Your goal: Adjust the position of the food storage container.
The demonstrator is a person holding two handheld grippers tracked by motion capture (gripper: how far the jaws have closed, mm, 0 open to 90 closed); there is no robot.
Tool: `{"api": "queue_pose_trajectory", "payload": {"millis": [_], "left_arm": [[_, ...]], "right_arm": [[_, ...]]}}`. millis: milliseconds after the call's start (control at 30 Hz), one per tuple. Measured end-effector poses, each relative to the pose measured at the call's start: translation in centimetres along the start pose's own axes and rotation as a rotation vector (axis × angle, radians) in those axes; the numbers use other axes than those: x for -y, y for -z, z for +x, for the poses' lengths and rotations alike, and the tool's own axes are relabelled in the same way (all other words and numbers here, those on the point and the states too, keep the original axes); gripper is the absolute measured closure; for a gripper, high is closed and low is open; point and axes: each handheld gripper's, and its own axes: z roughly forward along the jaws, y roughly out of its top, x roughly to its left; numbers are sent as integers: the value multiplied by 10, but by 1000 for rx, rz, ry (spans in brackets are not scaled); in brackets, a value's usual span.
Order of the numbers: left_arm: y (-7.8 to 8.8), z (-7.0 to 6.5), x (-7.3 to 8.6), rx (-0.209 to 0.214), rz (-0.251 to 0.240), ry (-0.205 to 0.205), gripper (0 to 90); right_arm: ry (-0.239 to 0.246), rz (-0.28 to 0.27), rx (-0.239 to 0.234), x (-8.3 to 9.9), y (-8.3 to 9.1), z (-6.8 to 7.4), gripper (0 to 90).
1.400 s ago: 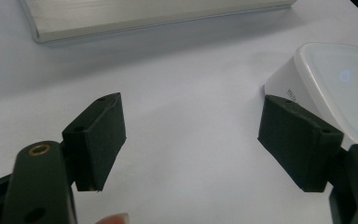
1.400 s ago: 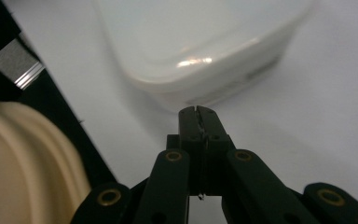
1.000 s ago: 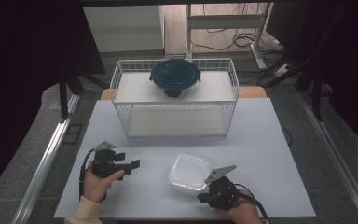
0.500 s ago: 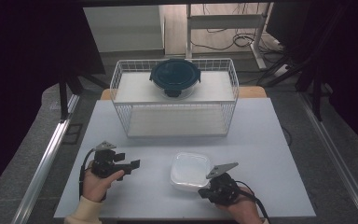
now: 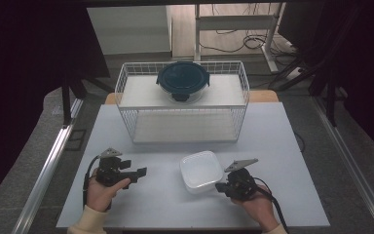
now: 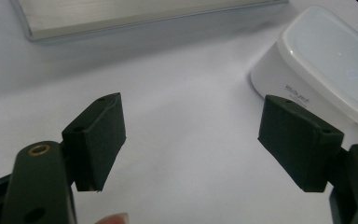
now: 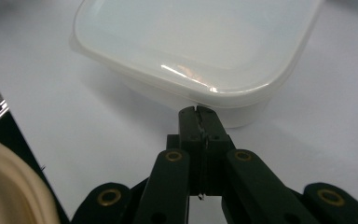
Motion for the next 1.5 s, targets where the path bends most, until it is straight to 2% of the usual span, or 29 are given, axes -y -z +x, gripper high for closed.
{"api": "queue_pose_trajectory", "payload": {"millis": [133, 333, 700, 867, 1000, 1100, 1300, 1333, 1500], "left_arm": [[-1, -1, 0, 2, 4, -3, 221], [-1, 3, 0, 0, 6, 4, 221], [0, 3, 1, -1, 2, 9, 222], [0, 6, 0, -6, 2, 12, 222], [1, 7, 0, -6, -1, 17, 221], [1, 8, 0, -7, -1, 17, 222], [-1, 9, 0, -7, 4, 16, 221], [-1, 9, 0, -7, 5, 15, 221], [-2, 9, 0, -8, 6, 14, 221]], "right_arm": [[-10, -8, 14, -5, -1, -7, 896], [-67, -17, 34, -14, -5, -25, 896], [-105, -29, 73, -32, -11, -46, 896], [-104, -38, 94, -51, -19, -55, 895], [-98, -43, 112, -59, -25, -56, 896], [-96, -37, 104, -65, -34, -56, 896], [-58, -26, 104, -75, -48, -46, 895], [-55, -28, 89, -77, -51, -44, 895], [-36, -28, 74, -81, -58, -39, 896]]}}
